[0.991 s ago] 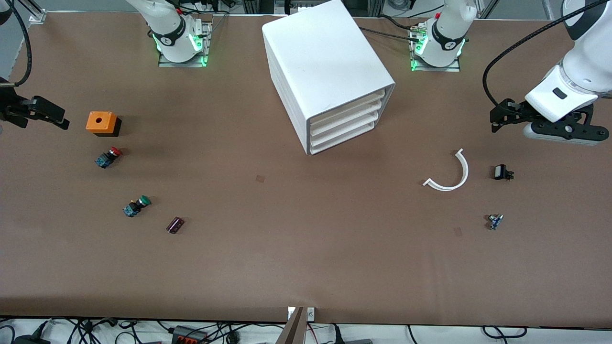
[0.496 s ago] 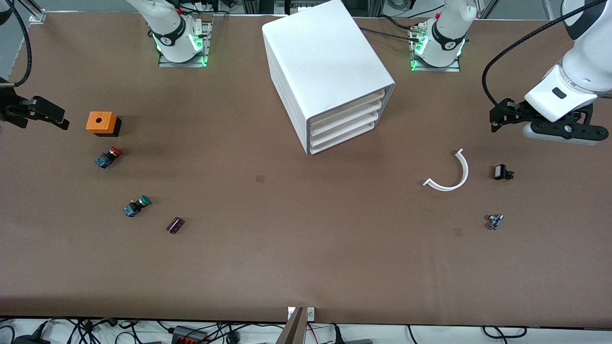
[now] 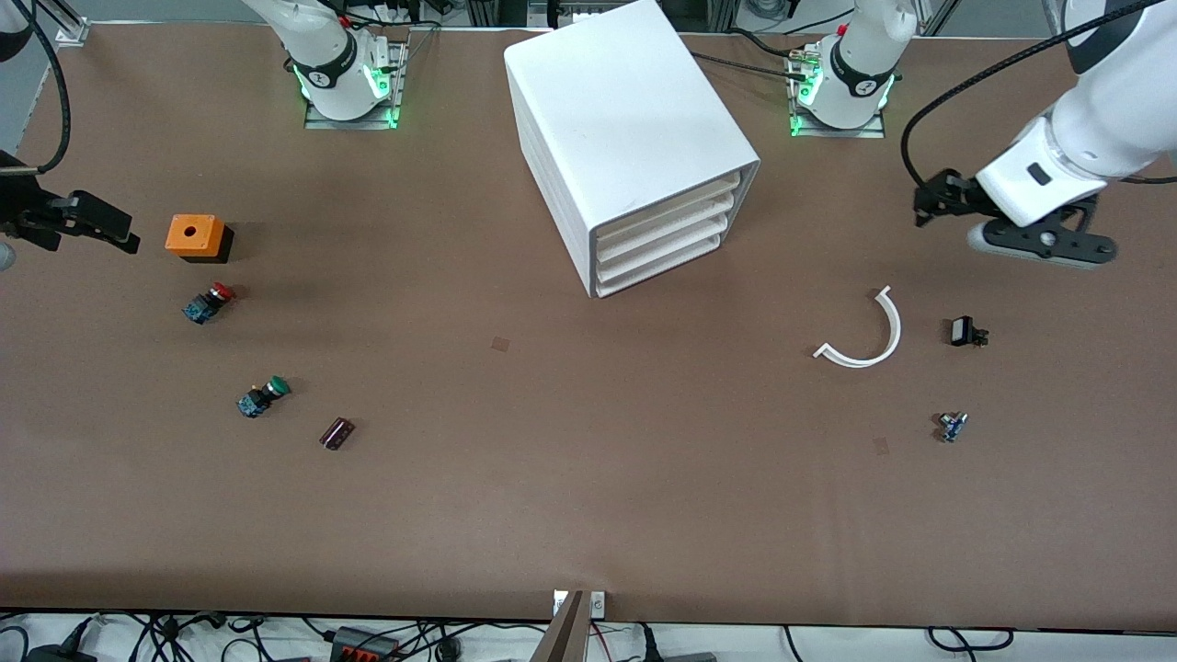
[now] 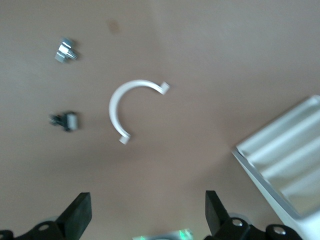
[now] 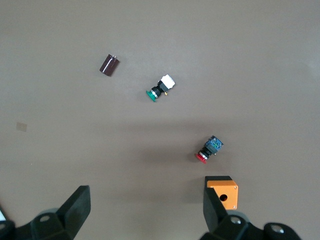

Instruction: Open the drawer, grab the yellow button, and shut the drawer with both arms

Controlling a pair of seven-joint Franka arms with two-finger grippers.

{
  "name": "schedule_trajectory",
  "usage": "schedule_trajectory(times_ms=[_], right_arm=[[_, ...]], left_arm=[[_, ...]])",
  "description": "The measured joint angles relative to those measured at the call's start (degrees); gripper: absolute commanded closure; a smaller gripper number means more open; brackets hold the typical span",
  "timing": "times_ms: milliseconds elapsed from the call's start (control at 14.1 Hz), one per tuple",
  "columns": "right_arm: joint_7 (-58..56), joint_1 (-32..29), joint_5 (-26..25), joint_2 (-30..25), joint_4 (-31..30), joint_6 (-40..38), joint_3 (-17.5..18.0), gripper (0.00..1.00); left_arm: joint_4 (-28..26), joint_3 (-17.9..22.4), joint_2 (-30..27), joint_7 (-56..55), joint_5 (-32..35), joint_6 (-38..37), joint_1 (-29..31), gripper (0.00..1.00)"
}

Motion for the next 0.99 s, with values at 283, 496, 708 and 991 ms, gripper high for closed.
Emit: schedule_trajectory(times_ms=[283, 496, 708, 991], right_arm=[[-0.01, 2.25, 0.05, 2.08, -0.18, 1.82, 0.16, 0.0], [0.1, 5.65, 0.1, 3.63, -0.25, 2.41, 0.32, 0.0], [0.26, 8.31, 2.5, 5.41, -0.34, 3.09, 0.4, 0.0], [0.23, 9.81, 4.87, 7.41, 0.25, 4.06, 0.43, 0.0]], left_arm=[[-0.18, -0.02, 2.82, 0.45, -8.9, -5.44, -0.03, 0.0], [-0.31, 0.08, 6.47, 7.97, -16.03, -5.87, 0.27, 0.0], [-0.85, 0.15, 11.59, 16.47, -24.29, -6.14, 0.68, 0.0], [-2.02, 0.31, 20.27, 27.61, -39.22, -6.16, 1.3, 0.0]])
